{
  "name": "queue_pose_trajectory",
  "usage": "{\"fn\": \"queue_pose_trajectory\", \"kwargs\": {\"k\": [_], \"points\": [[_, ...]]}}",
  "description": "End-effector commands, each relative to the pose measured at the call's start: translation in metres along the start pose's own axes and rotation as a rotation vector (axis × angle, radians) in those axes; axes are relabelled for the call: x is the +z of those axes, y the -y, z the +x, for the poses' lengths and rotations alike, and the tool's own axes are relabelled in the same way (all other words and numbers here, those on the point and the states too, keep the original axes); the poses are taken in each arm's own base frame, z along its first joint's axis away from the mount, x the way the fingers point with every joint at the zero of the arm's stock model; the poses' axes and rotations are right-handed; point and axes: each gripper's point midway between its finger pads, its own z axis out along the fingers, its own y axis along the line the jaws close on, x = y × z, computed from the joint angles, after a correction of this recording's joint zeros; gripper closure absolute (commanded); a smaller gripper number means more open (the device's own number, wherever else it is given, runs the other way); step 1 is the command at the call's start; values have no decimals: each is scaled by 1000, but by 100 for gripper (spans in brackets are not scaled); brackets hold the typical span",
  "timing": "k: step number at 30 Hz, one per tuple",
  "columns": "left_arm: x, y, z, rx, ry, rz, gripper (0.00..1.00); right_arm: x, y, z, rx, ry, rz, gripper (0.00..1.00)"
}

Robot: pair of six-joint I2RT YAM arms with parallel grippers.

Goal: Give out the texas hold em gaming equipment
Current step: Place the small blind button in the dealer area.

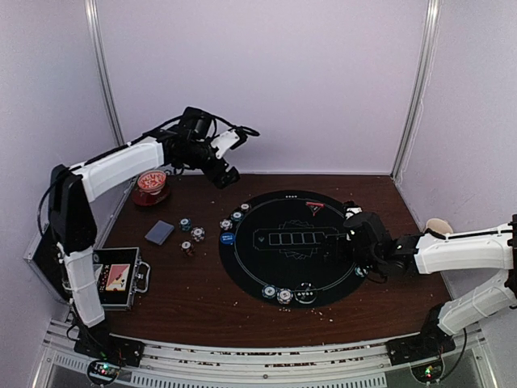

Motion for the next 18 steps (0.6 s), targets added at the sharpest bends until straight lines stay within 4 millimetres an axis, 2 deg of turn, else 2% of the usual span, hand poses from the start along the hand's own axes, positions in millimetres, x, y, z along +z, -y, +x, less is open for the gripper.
{"fn": "queue_pose_trajectory", "kwargs": {"k": [1, 4, 8, 13, 18], "points": [[-14, 10, 91, 3, -180, 13, 2, -5, -4, -9, -2, 24, -9, 0], [-43, 21, 127, 2, -208, 47, 2, -5, -2, -9, -3, 28, 2, 0], [-67, 39, 176, 0, -241, 101, 2, -4, -1, -9, -4, 28, 9, 0], [-67, 58, 221, -36, -288, 180, 4, -3, -2, -8, -5, 22, 8, 0], [-55, 72, 230, -55, -292, 261, 7, -5, -1, -10, -1, 29, 9, 0]]}}
